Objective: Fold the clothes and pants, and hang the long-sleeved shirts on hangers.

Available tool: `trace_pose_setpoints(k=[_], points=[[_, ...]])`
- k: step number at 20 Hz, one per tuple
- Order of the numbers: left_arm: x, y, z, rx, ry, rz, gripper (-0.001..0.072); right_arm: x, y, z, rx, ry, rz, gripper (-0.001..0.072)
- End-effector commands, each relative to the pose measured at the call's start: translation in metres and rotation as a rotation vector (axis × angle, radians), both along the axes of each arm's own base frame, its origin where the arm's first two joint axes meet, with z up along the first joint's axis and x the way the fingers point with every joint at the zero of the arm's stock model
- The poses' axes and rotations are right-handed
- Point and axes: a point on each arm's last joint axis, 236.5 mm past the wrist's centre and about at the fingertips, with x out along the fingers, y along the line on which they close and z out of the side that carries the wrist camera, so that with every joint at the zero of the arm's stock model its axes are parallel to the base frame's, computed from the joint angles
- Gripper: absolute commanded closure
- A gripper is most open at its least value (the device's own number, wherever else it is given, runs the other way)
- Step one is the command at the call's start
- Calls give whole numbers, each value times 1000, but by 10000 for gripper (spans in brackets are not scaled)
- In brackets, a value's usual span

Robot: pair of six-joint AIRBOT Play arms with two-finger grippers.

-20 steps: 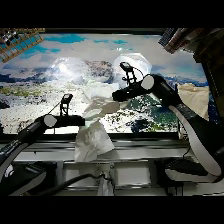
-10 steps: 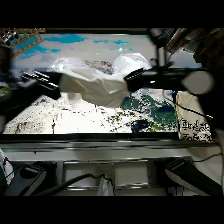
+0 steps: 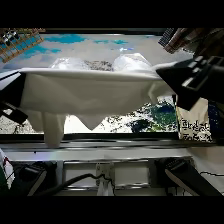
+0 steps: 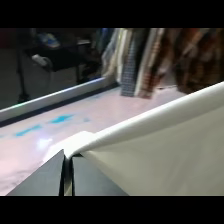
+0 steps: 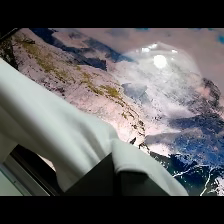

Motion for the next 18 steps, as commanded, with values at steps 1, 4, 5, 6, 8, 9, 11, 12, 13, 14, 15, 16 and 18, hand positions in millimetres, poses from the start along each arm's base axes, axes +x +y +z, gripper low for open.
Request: trace_pose_setpoints(k=[1,4,5,6,8,9,11,12,13,14,15,16,18], points=[[-5,-22,-24,52,85,-102,705,-5,-12,-7,-46,41,-33,691],[16,-42,-87,229,248,-198,704,30,-29,-36,-173,80,-117,690],[26,-47,-108,292,289,-226,704,46,-34,-49,-229,94,-140,690],[38,-51,-127,347,319,-250,704,62,-37,-63,-273,118,-166,690],[72,-56,-165,438,359,-270,705,99,-36,-101,-357,186,-197,690],[93,-58,-181,446,371,-254,704,118,-31,-126,-392,233,-198,690],[145,-59,-212,433,373,-178,705,159,-20,-183,-458,317,-197,692],[173,-58,-226,419,355,-121,705,183,-19,-213,-483,343,-206,694],[200,-55,-239,407,332,-63,705,212,-22,-245,-487,365,-234,693],[223,-52,-249,396,303,-10,705,241,-33,-274,-462,396,-295,690],[243,-52,-255,354,274,49,704,269,-47,-296,-416,416,-379,690],[264,-48,-256,249,259,130,705,295,-64,-311,-352,428,-475,688],[287,-38,-261,-42,326,273,357,323,-103,-331,-190,520,-683,326]])
